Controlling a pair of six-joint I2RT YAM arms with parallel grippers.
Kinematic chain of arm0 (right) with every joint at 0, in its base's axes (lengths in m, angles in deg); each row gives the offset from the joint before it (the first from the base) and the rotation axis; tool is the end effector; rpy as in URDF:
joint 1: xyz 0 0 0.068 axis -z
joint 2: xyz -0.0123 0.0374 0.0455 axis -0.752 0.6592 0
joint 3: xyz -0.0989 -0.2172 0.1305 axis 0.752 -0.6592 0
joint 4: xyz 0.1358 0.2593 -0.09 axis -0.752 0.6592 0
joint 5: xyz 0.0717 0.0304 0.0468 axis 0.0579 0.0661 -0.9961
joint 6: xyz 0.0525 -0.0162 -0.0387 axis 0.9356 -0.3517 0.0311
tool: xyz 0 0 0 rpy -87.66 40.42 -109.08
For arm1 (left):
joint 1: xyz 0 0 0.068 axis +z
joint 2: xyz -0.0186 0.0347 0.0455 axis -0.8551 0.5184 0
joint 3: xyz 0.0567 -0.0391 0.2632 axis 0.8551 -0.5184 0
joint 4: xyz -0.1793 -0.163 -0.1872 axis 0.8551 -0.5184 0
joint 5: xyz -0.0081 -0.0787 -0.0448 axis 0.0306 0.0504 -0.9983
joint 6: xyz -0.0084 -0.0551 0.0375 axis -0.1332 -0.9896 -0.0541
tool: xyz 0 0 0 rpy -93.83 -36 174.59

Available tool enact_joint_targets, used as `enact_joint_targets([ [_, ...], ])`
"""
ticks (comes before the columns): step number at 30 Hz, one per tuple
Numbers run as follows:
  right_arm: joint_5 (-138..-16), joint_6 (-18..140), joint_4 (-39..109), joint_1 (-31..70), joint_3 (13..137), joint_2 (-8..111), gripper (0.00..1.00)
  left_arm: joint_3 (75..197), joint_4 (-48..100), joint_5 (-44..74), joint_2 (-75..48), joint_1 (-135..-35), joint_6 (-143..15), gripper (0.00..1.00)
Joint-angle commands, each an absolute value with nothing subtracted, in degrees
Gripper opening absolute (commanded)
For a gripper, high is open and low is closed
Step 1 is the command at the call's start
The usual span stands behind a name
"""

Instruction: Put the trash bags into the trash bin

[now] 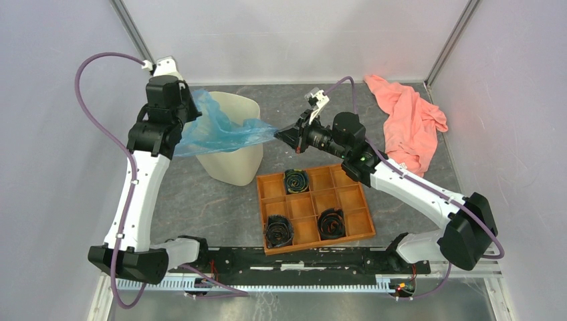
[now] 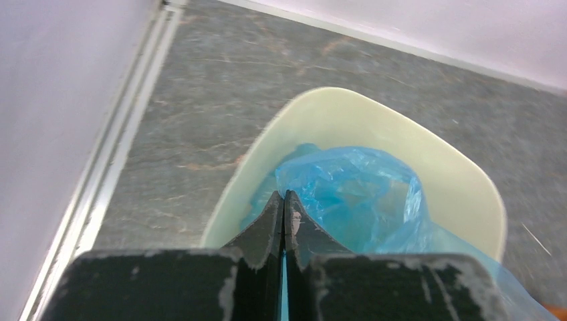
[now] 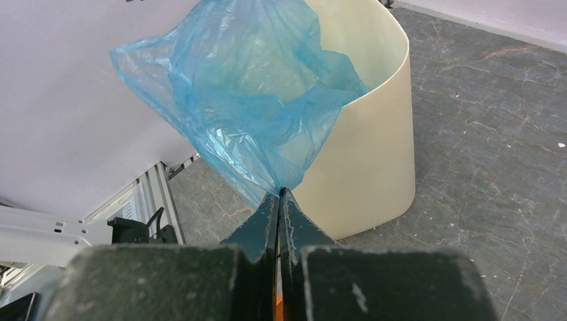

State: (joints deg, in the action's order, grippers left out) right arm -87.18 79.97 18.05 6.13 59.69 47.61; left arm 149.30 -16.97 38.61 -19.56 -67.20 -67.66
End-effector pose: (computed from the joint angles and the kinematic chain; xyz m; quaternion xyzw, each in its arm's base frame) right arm 0.2716 0.2724 0.3397 -0.2115 0.6804 0.4808 0.5110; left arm 0.3052 -0.0310 0.4464 -0.1190 0.8293 -0.0007 0.5460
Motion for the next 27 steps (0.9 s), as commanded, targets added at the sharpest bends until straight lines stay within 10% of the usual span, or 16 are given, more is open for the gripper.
enact_joint_targets([
  [1, -86.27, 76.83, 18.32, 6.97, 60.58, 48.95, 0.02, 147.88, -15.00, 50.32, -20.62, -64.03, -71.97, 0.02],
  [9, -79.28, 67.61, 25.86, 10.59, 64.19, 48.34, 0.07, 144.90, -13.30, 50.56, -24.91, -59.56, -71.87, 0.02],
  [19, -93.47, 54.89, 27.35, 10.47, 76.30, 53.23, 0.77, 141.43, -12.85, 41.47, -29.45, -59.56, -69.85, 0.04],
  [27, -98.26, 50.19, 23.56, 7.09, 84.15, 61.45, 0.84, 141.74, -12.95, 39.40, -29.09, -59.56, -69.76, 0.06],
])
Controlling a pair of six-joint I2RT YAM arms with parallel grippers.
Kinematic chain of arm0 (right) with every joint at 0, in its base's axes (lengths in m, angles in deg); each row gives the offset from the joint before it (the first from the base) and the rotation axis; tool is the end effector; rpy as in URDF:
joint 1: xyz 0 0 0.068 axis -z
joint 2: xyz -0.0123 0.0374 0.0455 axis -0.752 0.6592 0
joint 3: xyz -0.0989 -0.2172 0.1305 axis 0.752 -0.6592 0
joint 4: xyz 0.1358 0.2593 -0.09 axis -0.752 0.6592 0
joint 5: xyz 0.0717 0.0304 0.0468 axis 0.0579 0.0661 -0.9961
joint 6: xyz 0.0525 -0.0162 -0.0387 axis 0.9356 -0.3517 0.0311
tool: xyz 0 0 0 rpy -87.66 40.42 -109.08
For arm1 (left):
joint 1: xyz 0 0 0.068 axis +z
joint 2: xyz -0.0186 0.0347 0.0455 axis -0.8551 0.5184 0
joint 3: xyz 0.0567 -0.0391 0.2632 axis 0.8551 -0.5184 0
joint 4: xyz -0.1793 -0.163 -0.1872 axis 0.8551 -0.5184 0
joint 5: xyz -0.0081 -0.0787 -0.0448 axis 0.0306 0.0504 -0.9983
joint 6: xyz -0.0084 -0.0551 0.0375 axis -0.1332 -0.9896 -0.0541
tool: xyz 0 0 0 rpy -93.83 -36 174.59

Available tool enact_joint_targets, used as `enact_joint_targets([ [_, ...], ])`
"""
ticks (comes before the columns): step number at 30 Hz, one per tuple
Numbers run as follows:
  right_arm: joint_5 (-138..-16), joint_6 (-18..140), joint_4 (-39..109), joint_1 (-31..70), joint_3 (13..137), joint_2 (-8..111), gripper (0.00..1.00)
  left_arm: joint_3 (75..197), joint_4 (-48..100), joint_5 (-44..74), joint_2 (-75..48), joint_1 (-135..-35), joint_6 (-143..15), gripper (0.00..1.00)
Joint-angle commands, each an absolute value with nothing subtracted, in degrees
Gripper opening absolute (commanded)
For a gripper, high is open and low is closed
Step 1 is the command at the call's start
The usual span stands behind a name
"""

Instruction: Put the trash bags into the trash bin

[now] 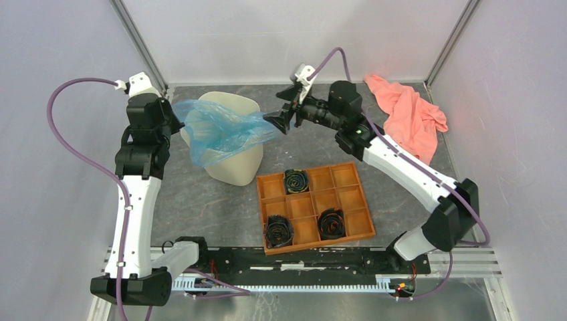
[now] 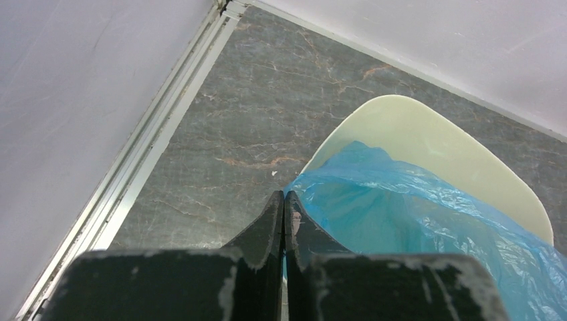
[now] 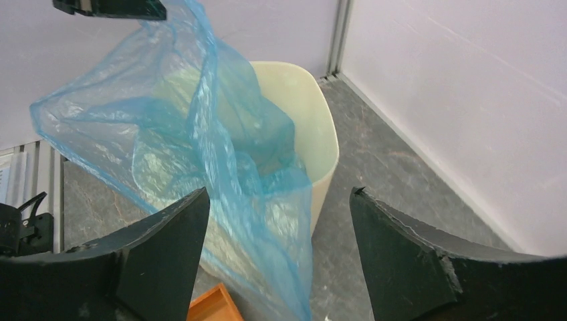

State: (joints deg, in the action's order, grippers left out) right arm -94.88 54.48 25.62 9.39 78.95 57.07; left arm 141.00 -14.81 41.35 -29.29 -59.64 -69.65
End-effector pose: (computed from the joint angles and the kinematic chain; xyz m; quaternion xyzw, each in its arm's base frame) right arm 0.3140 0.2876 0.4015 -0.3777 0.5891 0.3818 0.6038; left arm 0.2652 0.0125 0.4413 -0.2015 0.7944 0.0392 0.5717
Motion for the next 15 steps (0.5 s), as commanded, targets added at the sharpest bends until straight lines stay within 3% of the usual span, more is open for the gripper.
enact_joint_targets([
  [1, -99.41, 49.90, 22.81, 6.59, 84.71, 62.44, 0.84, 142.12, -13.30, 39.33, -28.83, -59.56, -69.54, 0.06],
  [7, -104.54, 46.40, 24.57, 4.07, 92.20, 70.40, 0.84, 142.74, -13.98, 40.49, -28.29, -59.52, -68.16, 0.08],
  [10, -102.93, 45.22, 27.48, 3.26, 97.24, 74.30, 0.77, 142.10, -13.91, 40.06, -28.58, -59.56, -68.31, 0.08],
  [13, -98.83, 46.25, 26.09, 2.73, 98.29, 76.35, 0.62, 141.25, -13.77, 39.17, -28.89, -59.56, -68.63, 0.08],
  [15, -95.83, 47.91, 24.46, 2.60, 98.42, 77.25, 0.41, 140.97, -13.69, 38.57, -29.07, -59.56, -68.82, 0.09],
])
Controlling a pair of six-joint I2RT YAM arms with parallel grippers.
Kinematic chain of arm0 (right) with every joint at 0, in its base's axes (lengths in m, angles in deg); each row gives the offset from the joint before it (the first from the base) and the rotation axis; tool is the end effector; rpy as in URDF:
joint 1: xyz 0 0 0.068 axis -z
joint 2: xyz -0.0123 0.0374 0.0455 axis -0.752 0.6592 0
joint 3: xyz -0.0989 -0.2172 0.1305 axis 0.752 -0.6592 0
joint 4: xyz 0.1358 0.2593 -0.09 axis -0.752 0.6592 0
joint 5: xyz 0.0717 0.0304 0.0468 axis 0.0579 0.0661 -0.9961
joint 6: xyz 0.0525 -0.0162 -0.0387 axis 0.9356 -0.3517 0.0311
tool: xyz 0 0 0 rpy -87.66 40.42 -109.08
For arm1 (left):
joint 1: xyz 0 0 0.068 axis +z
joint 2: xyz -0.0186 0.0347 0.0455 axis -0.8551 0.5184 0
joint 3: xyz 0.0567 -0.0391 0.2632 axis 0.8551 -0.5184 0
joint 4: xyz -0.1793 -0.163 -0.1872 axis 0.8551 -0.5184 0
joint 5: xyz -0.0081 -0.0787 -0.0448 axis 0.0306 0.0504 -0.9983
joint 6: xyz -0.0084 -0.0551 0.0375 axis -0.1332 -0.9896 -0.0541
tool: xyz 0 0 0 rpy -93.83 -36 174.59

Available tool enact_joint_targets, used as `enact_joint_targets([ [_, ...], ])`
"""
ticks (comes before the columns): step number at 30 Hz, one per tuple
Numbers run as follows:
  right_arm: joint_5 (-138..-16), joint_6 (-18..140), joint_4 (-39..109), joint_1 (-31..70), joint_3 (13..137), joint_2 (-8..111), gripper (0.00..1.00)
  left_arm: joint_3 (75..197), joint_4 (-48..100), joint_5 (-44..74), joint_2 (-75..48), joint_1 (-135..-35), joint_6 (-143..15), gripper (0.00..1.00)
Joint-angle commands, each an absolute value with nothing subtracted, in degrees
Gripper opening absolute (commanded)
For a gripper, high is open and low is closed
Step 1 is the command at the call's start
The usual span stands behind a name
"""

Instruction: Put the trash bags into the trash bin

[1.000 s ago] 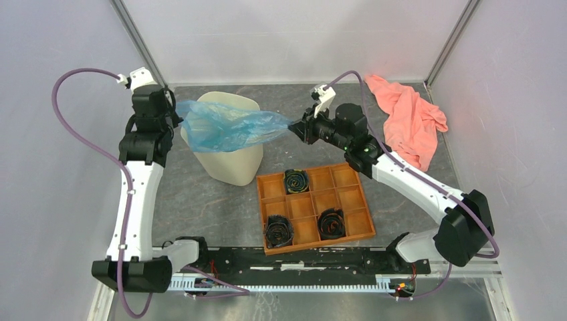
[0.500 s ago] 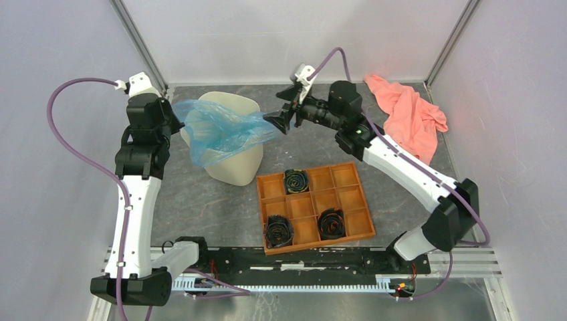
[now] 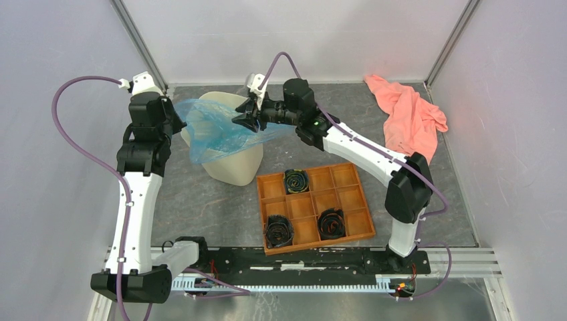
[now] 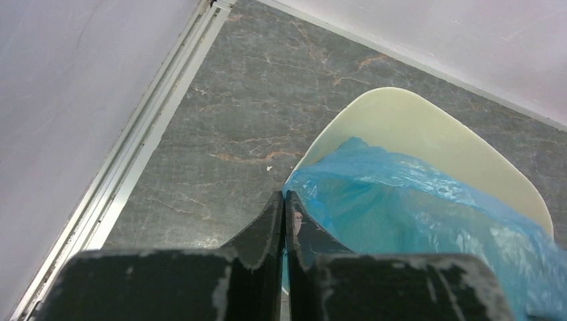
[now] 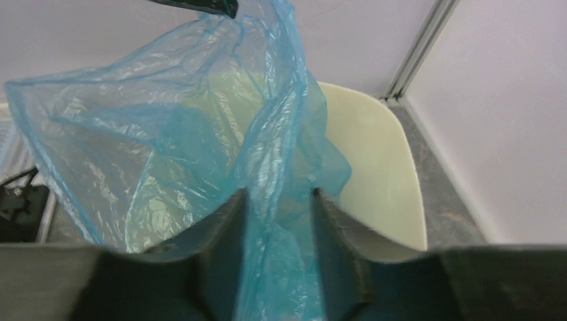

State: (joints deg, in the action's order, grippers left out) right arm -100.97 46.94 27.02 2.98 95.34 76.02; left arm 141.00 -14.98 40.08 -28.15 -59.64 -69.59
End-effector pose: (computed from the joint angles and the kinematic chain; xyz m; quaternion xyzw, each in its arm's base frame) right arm 0.3349 0.3846 0.3704 -0.4797 0.5381 0.4052 0.5623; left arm 0.2718 0.0113 0.4359 -0.1947 0.8032 0.0328 0.5621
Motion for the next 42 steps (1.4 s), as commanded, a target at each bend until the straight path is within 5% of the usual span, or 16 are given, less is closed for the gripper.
enact_joint_targets([
  [1, -94.16, 48.91, 23.83, 2.56, 98.68, 77.63, 0.28, 140.96, -13.73, 38.22, -29.16, -59.56, -68.72, 0.10],
  [3, -89.39, 51.52, 22.68, 2.62, 99.04, 78.15, 0.08, 141.02, -13.81, 37.91, -29.42, -59.56, -68.17, 0.14],
  [5, -84.87, 53.10, 22.04, 2.80, 99.45, 78.66, 0.00, 140.81, -13.56, 39.40, -29.52, -59.56, -67.62, 0.17],
  [17, -83.71, 54.19, 23.41, 8.75, 109.44, 88.13, 0.07, 150.92, -13.26, 41.84, -11.05, -57.46, -70.31, 0.13],
  [42, -83.57, 58.71, 20.36, 11.95, 116.82, 98.84, 0.12, 155.97, -5.64, 34.23, 4.28, -50.60, -72.22, 0.07],
])
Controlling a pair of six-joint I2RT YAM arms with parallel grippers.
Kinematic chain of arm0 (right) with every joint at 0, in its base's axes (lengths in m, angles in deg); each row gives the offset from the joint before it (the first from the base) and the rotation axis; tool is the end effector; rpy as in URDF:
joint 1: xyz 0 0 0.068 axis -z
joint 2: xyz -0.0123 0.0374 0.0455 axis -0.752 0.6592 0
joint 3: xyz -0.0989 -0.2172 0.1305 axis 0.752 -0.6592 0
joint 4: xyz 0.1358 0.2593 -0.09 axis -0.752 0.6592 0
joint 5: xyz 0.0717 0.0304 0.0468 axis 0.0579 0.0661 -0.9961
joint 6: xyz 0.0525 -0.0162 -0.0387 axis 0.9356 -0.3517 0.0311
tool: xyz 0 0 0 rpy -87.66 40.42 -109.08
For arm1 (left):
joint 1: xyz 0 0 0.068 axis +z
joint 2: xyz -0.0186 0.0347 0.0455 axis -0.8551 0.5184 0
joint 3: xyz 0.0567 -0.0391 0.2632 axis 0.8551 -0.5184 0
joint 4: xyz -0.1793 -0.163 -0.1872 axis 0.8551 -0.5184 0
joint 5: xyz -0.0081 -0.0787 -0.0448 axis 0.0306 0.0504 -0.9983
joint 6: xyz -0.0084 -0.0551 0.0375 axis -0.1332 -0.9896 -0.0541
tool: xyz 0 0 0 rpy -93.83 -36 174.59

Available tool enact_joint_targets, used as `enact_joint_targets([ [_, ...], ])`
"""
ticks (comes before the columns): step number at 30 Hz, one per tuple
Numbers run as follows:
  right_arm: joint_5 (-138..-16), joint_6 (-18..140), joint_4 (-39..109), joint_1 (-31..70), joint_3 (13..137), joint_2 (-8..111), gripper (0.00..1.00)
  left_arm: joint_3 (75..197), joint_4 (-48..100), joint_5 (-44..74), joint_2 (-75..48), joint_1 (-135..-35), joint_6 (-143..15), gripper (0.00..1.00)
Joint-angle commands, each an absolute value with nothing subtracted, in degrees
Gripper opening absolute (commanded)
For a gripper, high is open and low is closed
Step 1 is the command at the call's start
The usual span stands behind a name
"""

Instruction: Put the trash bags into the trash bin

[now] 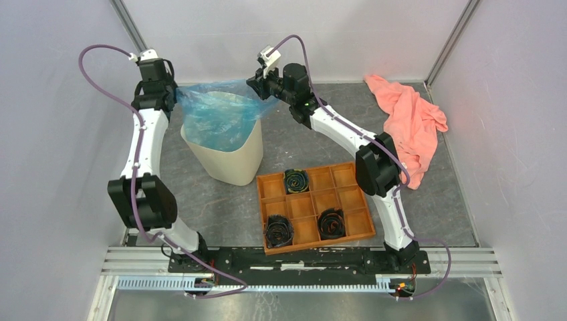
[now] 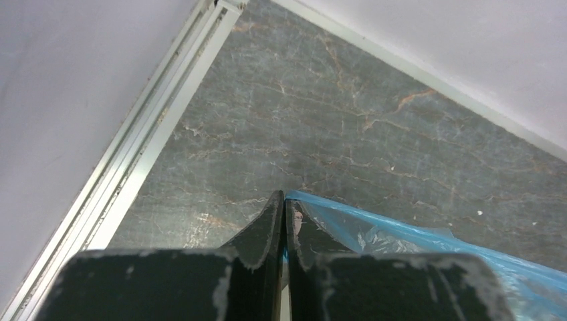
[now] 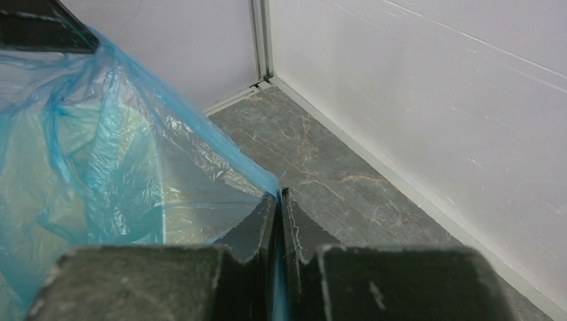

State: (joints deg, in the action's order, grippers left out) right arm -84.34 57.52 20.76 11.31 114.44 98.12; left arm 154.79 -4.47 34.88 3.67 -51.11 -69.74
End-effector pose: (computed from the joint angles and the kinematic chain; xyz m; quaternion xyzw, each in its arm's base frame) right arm 0.4723 0.3793 0.3161 -0.2940 0.6391 0.3315 0.6287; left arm 0.4311 0.0688 0.3649 -0.2334 0.8309 0.0442 0.5032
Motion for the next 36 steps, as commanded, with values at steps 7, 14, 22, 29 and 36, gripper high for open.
enact_joint_targets([
  [7, -84.71, 63.08, 29.12, 12.10, 110.22, 89.60, 0.47, 144.27, -4.39, 33.32, -6.70, -50.52, -71.57, 0.13],
  [14, -84.75, 64.36, 41.67, 14.85, 112.65, 83.93, 0.80, 135.42, -2.96, 33.08, -13.25, -50.27, -73.16, 0.15],
  [22, -89.88, 51.50, 39.05, 15.63, 105.83, 74.36, 0.97, 130.84, -2.11, 30.39, -15.97, -49.90, -74.39, 0.17],
  [29, -109.93, 37.96, 29.51, 10.12, 100.70, 73.29, 0.94, 128.14, -2.14, 27.46, -18.95, -49.82, -74.47, 0.20],
  [36, -115.02, 32.29, 31.53, 5.03, 109.25, 81.59, 0.87, 126.39, -2.37, 26.80, -21.43, -49.85, -74.05, 0.23],
])
